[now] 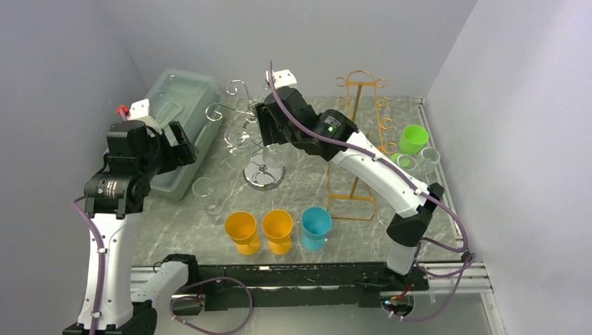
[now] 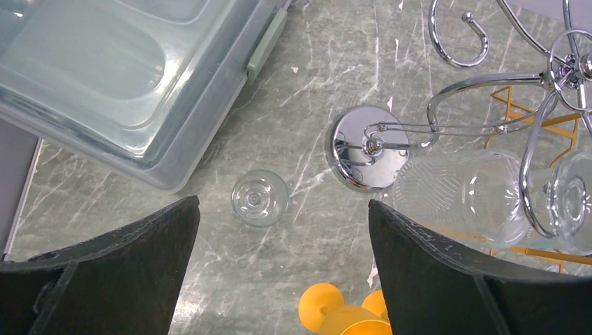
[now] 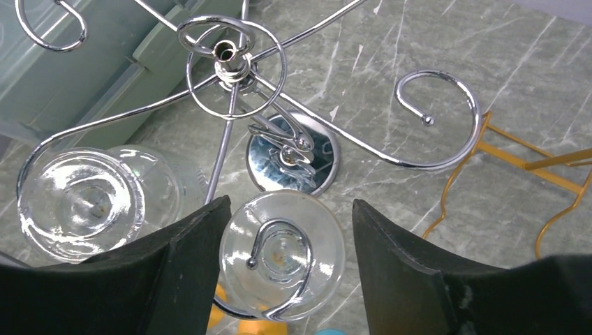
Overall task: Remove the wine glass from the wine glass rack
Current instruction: Pick up the wine glass from the wine rack.
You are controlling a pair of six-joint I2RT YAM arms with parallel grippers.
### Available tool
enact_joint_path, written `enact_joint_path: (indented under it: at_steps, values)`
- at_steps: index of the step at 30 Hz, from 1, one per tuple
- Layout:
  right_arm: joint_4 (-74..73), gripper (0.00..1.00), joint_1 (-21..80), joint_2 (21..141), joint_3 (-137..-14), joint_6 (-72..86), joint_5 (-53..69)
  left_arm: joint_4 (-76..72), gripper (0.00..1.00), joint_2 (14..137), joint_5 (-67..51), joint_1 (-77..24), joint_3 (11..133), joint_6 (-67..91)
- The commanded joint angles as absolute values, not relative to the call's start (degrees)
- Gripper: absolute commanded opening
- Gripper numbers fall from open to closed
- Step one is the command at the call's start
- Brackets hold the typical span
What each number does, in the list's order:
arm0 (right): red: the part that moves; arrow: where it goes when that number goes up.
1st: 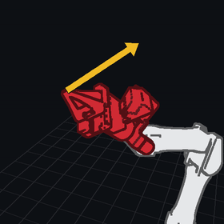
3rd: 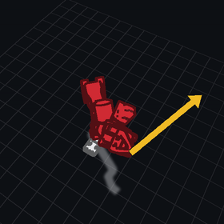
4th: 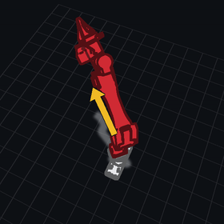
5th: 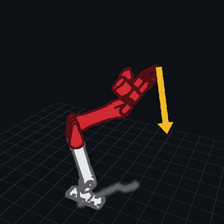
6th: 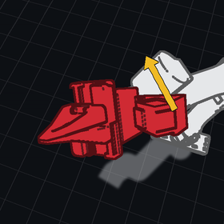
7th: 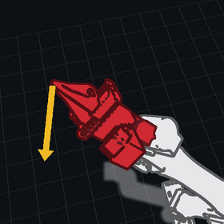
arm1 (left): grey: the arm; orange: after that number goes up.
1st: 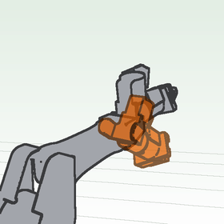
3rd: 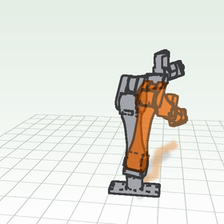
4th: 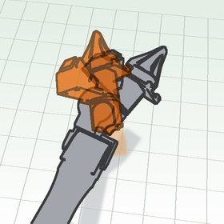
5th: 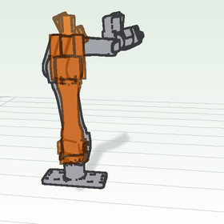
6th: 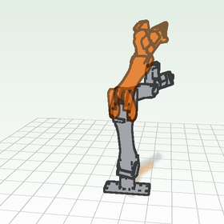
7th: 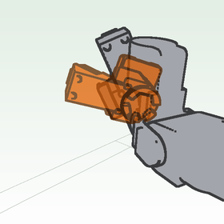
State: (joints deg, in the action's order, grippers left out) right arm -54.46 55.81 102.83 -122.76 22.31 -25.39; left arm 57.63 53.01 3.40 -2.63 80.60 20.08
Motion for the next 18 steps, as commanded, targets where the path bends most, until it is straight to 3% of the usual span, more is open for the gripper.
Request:
enact_joint_path:
  at_steps: [1, 8, 18]
  values:
    - [-54.58, 0.63, 56.16, 102.26, -124.78, 23.61, -26.95, 54.76, 0.95, 52.12, 2.29, -2.37, 82.05, 18.38]
    - [-54.36, 0.43, 56.29, 101.42, -124.89, 24.15, -27.97, 53.94, 0.95, 52.12, 1.94, -2.42, 81.35, 18.03]
    - [-53.2, 0.37, 57.36, 98.93, -124.53, 23.51, -29.31, 53.08, 0.95, 52.38, 1.49, -2.43, 80.92, 17.85]
